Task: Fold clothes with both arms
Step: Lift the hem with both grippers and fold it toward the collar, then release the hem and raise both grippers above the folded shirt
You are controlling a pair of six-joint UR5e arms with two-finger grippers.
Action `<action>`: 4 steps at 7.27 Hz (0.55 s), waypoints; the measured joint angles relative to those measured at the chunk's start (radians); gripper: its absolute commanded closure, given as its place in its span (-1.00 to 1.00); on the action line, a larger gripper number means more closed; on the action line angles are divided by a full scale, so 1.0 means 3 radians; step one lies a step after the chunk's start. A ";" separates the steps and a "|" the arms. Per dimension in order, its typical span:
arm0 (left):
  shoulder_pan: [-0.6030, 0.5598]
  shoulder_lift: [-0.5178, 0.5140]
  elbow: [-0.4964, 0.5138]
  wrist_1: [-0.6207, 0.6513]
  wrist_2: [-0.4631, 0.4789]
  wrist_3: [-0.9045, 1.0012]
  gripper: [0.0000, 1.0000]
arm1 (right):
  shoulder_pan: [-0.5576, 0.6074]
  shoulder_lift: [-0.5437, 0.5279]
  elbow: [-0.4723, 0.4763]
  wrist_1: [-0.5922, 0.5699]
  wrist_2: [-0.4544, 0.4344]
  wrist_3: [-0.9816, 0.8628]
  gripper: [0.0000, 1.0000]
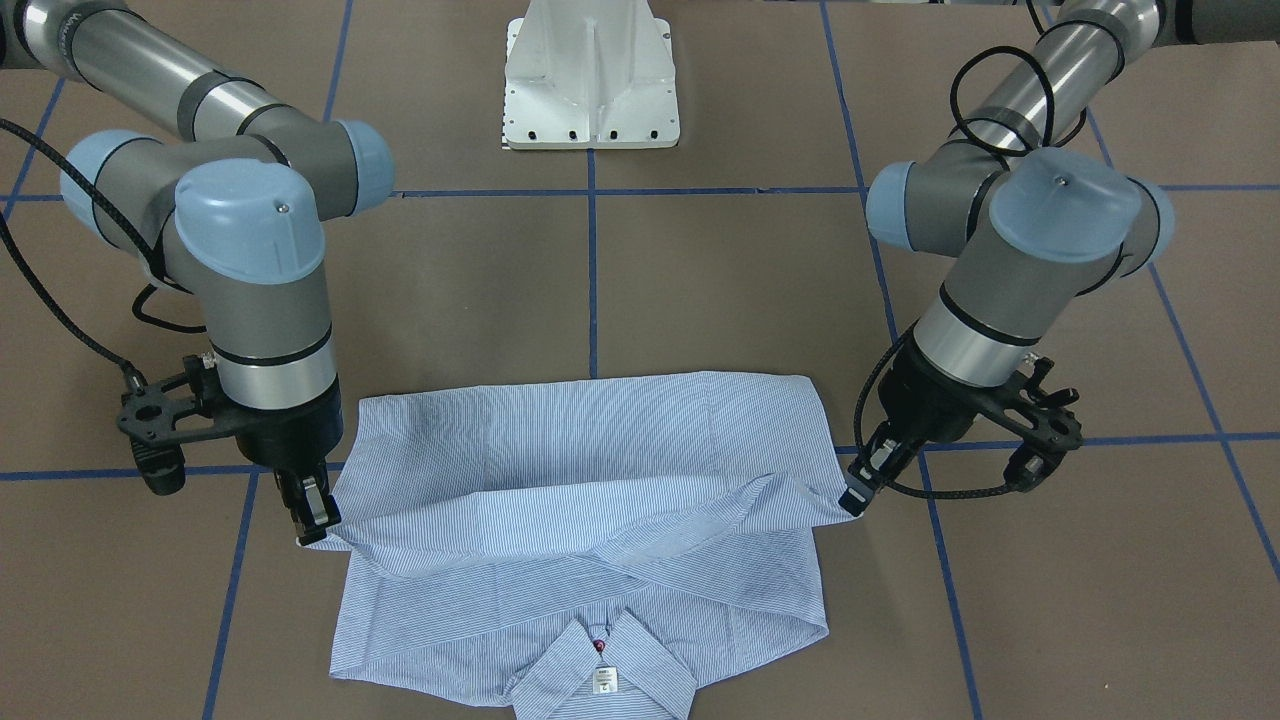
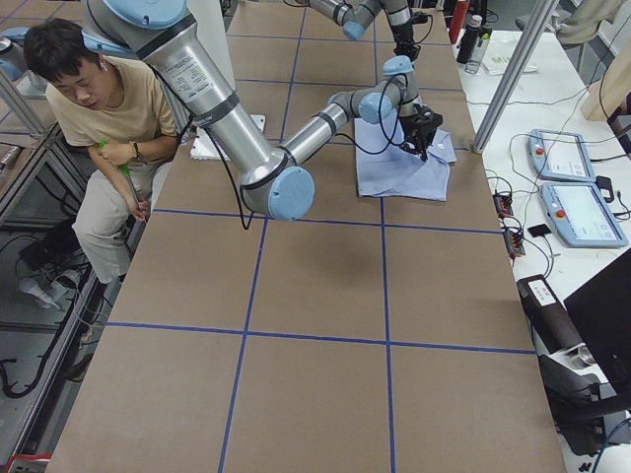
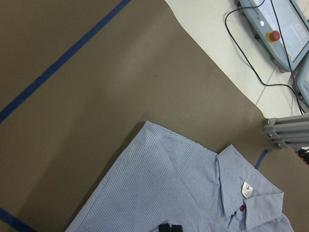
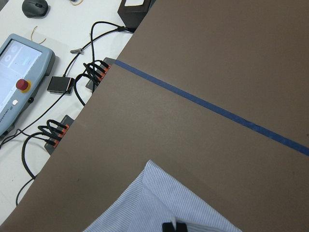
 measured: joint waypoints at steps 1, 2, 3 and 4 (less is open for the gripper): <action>-0.0002 -0.0091 0.0213 -0.0129 0.0007 0.0001 1.00 | 0.0021 0.0068 -0.0207 0.0146 0.0001 -0.0030 1.00; -0.0003 -0.0149 0.0425 -0.0328 0.0014 0.0003 1.00 | 0.0029 0.0154 -0.0464 0.0323 0.0000 -0.0046 1.00; -0.0002 -0.0203 0.0602 -0.0480 0.0021 0.0005 1.00 | 0.0027 0.0205 -0.0686 0.0495 -0.0006 -0.0055 1.00; 0.0003 -0.0262 0.0741 -0.0562 0.0028 0.0011 1.00 | 0.0011 0.0225 -0.0833 0.0596 -0.0019 -0.0062 1.00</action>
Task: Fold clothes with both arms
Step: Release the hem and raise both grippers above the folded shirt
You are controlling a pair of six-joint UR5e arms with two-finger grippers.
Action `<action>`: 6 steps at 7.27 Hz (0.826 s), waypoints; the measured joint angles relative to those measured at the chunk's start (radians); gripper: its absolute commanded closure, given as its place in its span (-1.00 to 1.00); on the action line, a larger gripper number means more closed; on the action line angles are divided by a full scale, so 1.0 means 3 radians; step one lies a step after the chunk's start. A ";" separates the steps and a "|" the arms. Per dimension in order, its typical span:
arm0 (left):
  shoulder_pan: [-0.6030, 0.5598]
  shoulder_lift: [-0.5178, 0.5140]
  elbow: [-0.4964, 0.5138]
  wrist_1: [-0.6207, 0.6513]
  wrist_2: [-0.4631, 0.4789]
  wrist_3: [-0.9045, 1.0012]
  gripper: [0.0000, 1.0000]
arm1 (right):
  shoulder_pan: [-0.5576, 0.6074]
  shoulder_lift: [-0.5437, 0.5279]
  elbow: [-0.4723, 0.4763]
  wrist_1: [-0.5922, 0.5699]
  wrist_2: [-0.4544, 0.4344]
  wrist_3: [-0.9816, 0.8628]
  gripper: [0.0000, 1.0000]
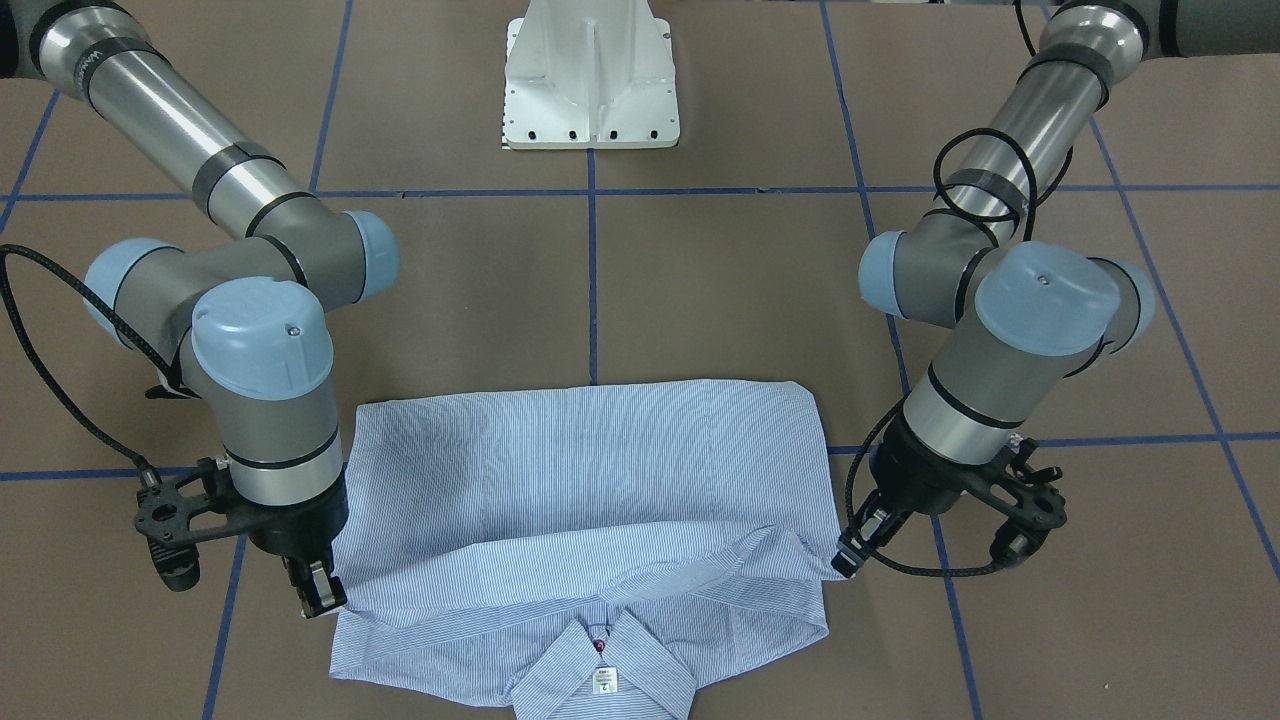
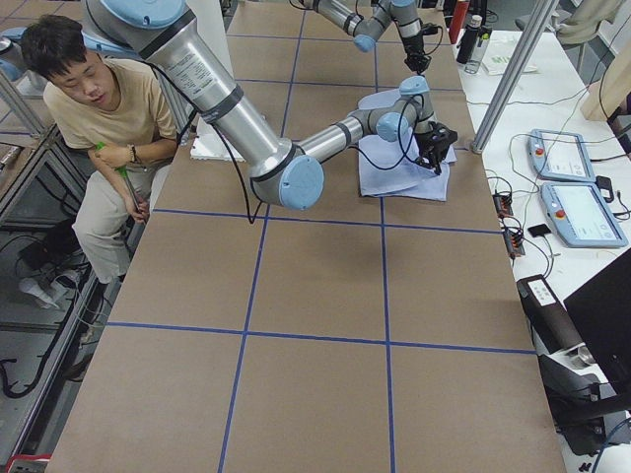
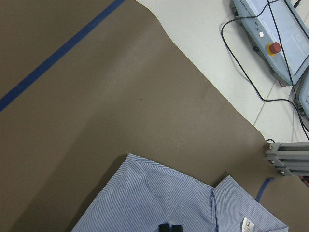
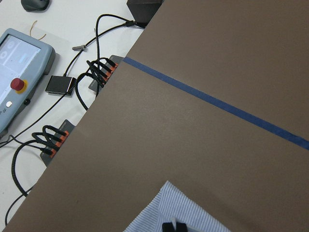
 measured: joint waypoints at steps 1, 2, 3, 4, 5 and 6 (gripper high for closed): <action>0.0004 -0.0039 0.0133 -0.0097 0.0018 0.0009 0.87 | -0.0031 0.0006 -0.0088 0.0043 -0.0014 -0.0016 1.00; 0.0010 -0.0066 0.0263 -0.0208 0.0068 0.0015 0.50 | -0.0062 0.0007 -0.0151 0.0082 -0.0035 -0.0037 0.89; 0.0015 -0.0084 0.0355 -0.0268 0.0119 0.0044 0.34 | -0.0081 0.0008 -0.0188 0.0120 -0.0057 -0.0055 0.39; 0.0016 -0.0088 0.0420 -0.0298 0.0165 0.0099 0.09 | -0.0086 0.0009 -0.0209 0.0142 -0.0071 -0.0076 0.12; 0.0013 -0.0089 0.0464 -0.0318 0.0219 0.0143 0.09 | -0.0083 0.0020 -0.0224 0.0155 -0.0081 -0.0098 -0.06; 0.0005 -0.0090 0.0479 -0.0328 0.0246 0.0173 0.09 | -0.0072 0.0040 -0.0230 0.0159 -0.0087 -0.0108 -0.29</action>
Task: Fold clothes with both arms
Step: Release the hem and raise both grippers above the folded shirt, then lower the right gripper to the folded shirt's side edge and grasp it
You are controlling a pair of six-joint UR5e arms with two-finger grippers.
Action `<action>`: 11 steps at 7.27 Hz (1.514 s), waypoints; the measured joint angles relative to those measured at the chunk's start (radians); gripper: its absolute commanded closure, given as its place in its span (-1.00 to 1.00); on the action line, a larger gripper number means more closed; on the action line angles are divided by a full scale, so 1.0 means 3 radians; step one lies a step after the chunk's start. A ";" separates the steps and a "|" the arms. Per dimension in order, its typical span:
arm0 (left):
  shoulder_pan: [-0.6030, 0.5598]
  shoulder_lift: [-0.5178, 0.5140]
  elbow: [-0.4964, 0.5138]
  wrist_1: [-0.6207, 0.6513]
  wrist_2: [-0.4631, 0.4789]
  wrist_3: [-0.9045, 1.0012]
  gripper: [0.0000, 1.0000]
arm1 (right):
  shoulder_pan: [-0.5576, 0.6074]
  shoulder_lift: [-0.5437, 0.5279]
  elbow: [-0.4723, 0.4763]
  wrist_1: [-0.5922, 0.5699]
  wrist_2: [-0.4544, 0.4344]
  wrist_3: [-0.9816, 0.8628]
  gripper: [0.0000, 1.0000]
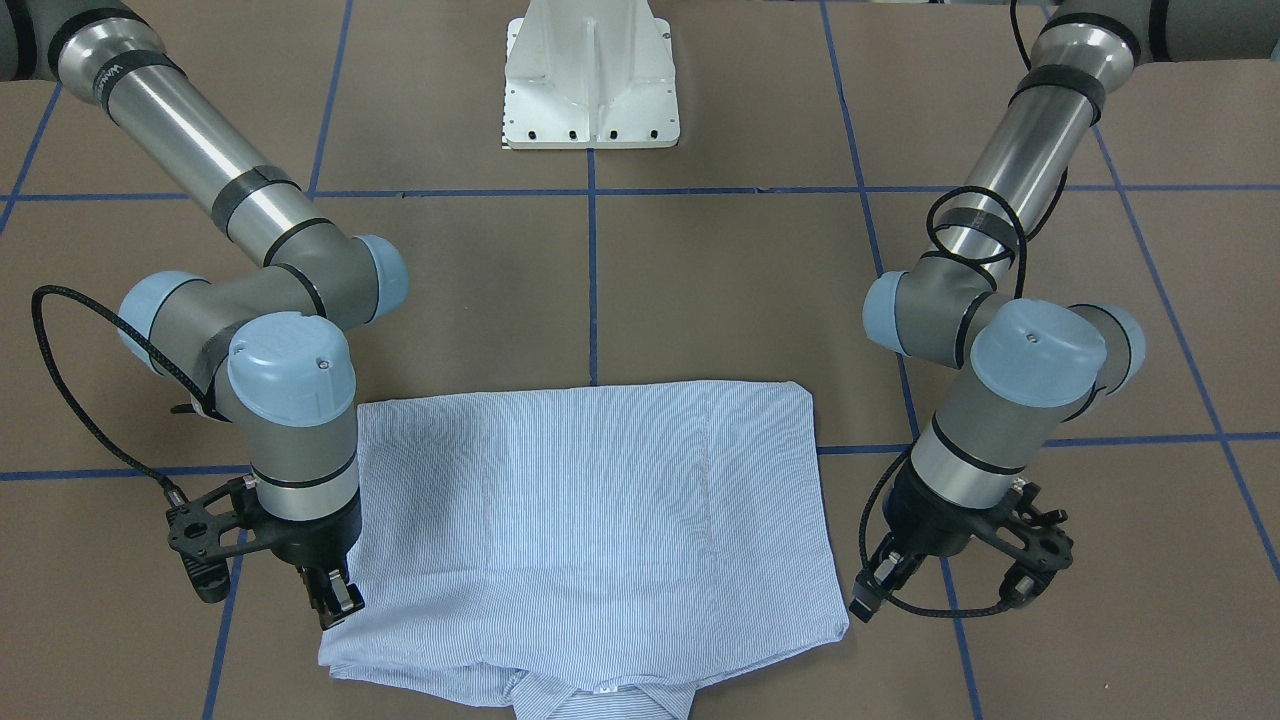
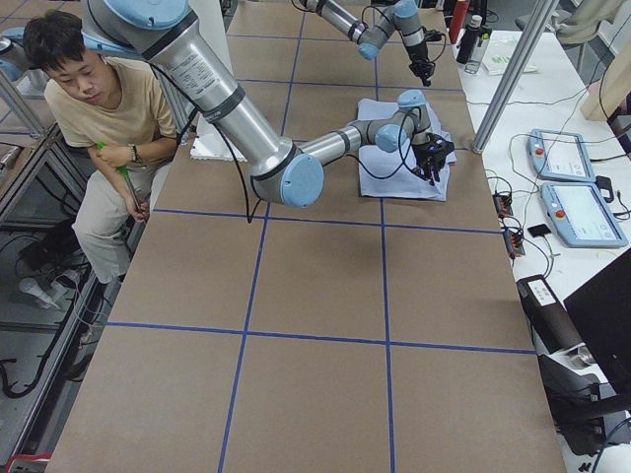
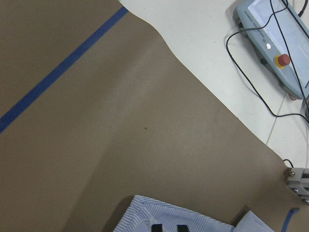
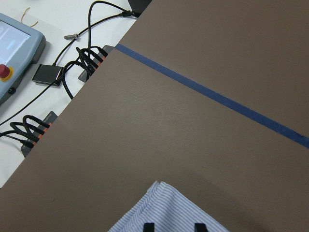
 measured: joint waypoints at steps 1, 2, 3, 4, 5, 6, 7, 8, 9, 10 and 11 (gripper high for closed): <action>-0.0025 0.0004 0.0000 -0.0005 0.0010 0.0038 0.09 | 0.0021 0.0020 0.0006 0.0003 0.0002 0.0002 -0.47; -0.0065 0.0019 -0.0045 0.0000 0.0008 0.0067 0.09 | 0.0042 0.0023 0.0055 0.0002 0.0016 0.0018 -0.48; -0.0099 0.0073 -0.0175 0.0020 -0.0036 0.0075 0.08 | 0.0053 -0.0051 0.0225 -0.0006 0.0083 0.0040 -0.48; -0.0115 0.0180 -0.0355 0.0037 -0.0126 0.0071 0.08 | 0.0043 -0.0256 0.0521 -0.0010 0.0195 0.0064 -0.55; -0.0121 0.0327 -0.0561 0.0044 -0.0210 0.0061 0.08 | -0.0029 -0.0567 0.0904 -0.0003 0.0278 0.0110 -0.56; -0.0123 0.0442 -0.0711 0.0047 -0.0252 0.0057 0.08 | -0.0163 -0.0848 0.1224 0.0003 0.0315 0.0233 -0.57; -0.0124 0.0497 -0.0775 0.0048 -0.0267 0.0060 0.08 | -0.0315 -0.1057 0.1447 0.0006 0.0306 0.0414 -0.57; -0.0124 0.0520 -0.0797 0.0048 -0.0272 0.0067 0.08 | -0.0474 -0.1258 0.1624 0.0008 0.0259 0.0542 -0.56; -0.0124 0.0529 -0.0804 0.0049 -0.0274 0.0075 0.08 | -0.0585 -0.1395 0.1720 0.0009 0.0224 0.0593 -0.56; -0.0124 0.0532 -0.0806 0.0048 -0.0274 0.0080 0.08 | -0.0660 -0.1455 0.1741 0.0010 0.0204 0.0606 -0.55; -0.0124 0.0537 -0.0807 0.0047 -0.0271 0.0084 0.08 | -0.0704 -0.1468 0.1734 0.0010 0.0195 0.0608 -0.54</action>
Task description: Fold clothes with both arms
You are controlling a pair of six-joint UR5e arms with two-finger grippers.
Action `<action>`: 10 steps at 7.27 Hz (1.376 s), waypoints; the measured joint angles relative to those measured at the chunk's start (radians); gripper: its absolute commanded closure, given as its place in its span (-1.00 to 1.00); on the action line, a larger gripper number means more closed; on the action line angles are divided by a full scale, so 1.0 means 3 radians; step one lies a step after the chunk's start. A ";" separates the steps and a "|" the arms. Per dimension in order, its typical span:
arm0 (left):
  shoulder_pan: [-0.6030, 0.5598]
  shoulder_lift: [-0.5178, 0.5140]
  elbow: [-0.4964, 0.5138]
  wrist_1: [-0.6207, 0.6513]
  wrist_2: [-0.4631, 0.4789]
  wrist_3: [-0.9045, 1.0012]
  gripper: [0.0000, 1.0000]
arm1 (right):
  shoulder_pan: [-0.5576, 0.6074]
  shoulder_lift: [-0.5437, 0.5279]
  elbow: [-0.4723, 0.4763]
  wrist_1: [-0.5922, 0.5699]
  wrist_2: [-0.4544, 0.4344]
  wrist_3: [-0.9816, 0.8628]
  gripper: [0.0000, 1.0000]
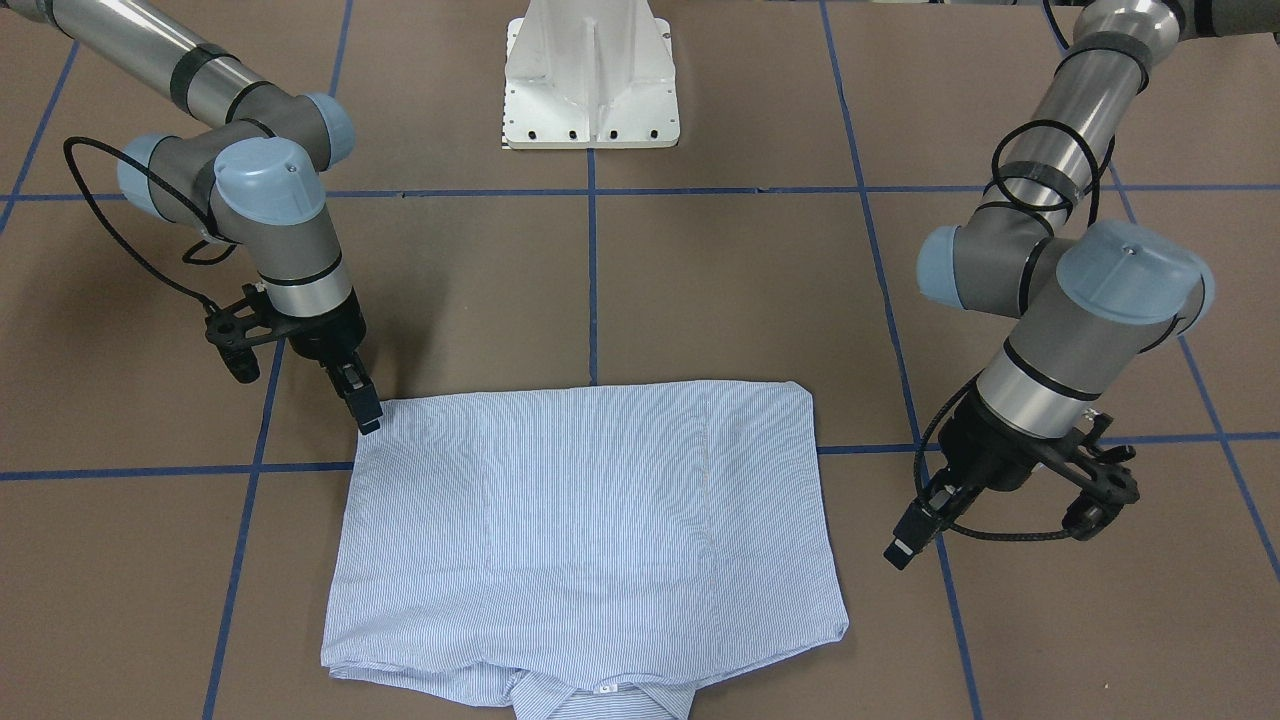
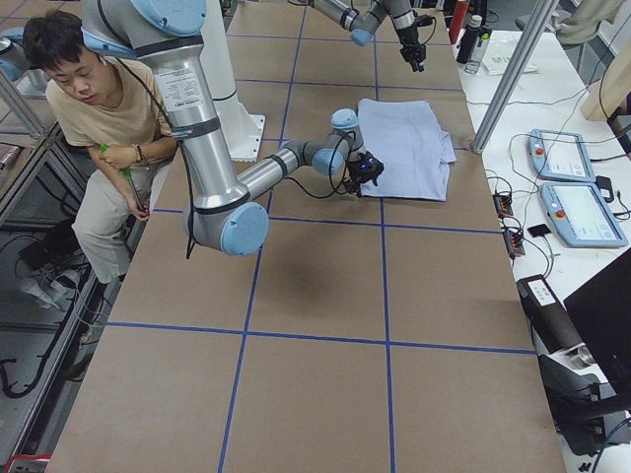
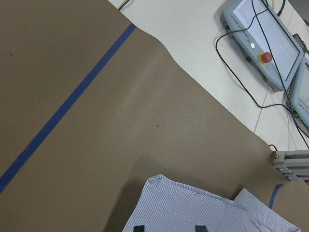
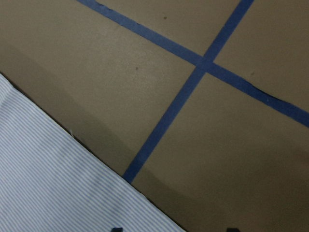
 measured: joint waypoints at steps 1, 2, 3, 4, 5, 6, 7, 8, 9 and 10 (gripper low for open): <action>0.0000 0.0009 0.0000 -0.0003 0.0001 0.0003 0.09 | -0.0021 0.0007 -0.0018 0.0000 -0.0003 -0.0002 -0.50; 0.0000 0.0028 -0.0002 -0.0011 0.0001 0.0005 0.09 | -0.0030 0.0025 -0.0043 0.0000 -0.0007 -0.0005 -0.44; 0.0000 0.0049 -0.0004 -0.0022 -0.0001 0.0008 0.09 | -0.0032 0.0041 -0.0071 0.0000 -0.0027 -0.0007 -0.09; 0.0001 0.0058 -0.0005 -0.0026 -0.0003 0.0011 0.10 | -0.0033 0.0052 -0.0090 0.0000 -0.0055 -0.0003 0.60; 0.0001 0.0062 -0.0005 -0.0027 -0.0001 0.0013 0.10 | -0.0034 0.0061 -0.0097 0.0000 -0.0068 0.0013 1.00; 0.0001 0.0065 -0.0007 -0.0027 0.0005 0.0014 0.10 | -0.0034 0.0064 -0.0100 0.0000 -0.0073 0.0036 1.00; 0.0001 0.0067 -0.0009 -0.0028 0.0009 0.0016 0.10 | -0.0034 0.0065 -0.0100 0.0000 -0.0074 0.0052 1.00; 0.0000 0.0068 -0.0010 -0.0029 0.0009 0.0017 0.10 | -0.0034 0.0067 -0.0087 0.0001 -0.0073 0.0062 1.00; 0.0000 0.0069 -0.0011 -0.0029 0.0004 0.0016 0.10 | -0.0028 0.0057 -0.0020 0.0002 -0.0066 0.0070 1.00; 0.0000 0.0078 -0.0012 -0.0032 -0.0001 0.0016 0.10 | -0.0023 0.0029 0.0116 -0.0012 -0.0035 0.0071 1.00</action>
